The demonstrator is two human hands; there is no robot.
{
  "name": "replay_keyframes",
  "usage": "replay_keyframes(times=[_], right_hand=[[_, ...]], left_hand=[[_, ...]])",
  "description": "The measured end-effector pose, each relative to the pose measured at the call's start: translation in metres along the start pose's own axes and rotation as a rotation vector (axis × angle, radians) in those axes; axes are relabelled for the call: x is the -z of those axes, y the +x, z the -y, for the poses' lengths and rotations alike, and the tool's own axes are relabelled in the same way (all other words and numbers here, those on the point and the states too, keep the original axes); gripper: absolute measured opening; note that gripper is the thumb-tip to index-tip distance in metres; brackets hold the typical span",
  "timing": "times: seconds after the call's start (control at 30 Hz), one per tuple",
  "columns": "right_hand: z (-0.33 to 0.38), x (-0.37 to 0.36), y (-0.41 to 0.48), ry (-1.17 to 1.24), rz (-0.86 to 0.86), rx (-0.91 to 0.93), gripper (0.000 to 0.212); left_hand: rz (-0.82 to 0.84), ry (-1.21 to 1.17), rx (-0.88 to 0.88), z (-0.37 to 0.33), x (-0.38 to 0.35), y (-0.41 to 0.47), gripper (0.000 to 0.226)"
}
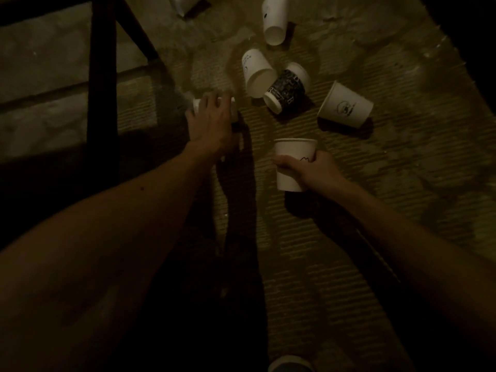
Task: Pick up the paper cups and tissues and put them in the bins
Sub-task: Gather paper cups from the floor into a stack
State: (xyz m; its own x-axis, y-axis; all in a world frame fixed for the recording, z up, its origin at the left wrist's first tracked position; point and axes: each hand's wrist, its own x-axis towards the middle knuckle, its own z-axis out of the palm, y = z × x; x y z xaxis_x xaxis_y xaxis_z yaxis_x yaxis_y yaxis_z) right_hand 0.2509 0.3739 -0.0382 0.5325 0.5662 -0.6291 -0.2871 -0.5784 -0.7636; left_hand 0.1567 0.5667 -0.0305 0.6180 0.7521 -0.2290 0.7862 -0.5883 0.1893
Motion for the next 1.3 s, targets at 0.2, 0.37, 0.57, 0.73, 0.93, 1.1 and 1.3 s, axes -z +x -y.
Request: replay_keyframes(times=[0.2,0.37,0.57,0.73,0.93,1.1,1.3], right_hand=[[-0.008,0.013,0.009,-0.004,0.007,-0.077,0.065],[-0.009,0.015,0.014,0.006,0.009,-0.059,0.050],[0.026,0.057,0.029,0.067,-0.246,0.229,0.088],[0.064,0.096,0.049,0.055,-0.244,0.226,0.096],[0.072,0.099,0.056,0.116,-0.081,0.068,0.087],[0.049,0.098,0.046,0.213,0.023,-0.023,0.063],[0.021,0.118,0.012,0.361,0.013,-0.050,0.047]], left_hand=[[0.084,0.198,0.028,-0.001,0.003,0.025,0.099],[0.109,0.242,0.027,-0.007,0.001,0.024,0.086],[0.234,-0.767,0.421,-0.053,-0.019,0.004,0.078],[0.404,-1.556,0.427,-0.089,-0.030,-0.006,0.053],[0.658,-2.235,0.363,-0.111,-0.023,-0.001,0.069],[0.698,-2.164,0.327,-0.126,-0.024,-0.003,0.065],[0.703,-1.893,0.298,-0.144,-0.028,-0.013,0.043]])
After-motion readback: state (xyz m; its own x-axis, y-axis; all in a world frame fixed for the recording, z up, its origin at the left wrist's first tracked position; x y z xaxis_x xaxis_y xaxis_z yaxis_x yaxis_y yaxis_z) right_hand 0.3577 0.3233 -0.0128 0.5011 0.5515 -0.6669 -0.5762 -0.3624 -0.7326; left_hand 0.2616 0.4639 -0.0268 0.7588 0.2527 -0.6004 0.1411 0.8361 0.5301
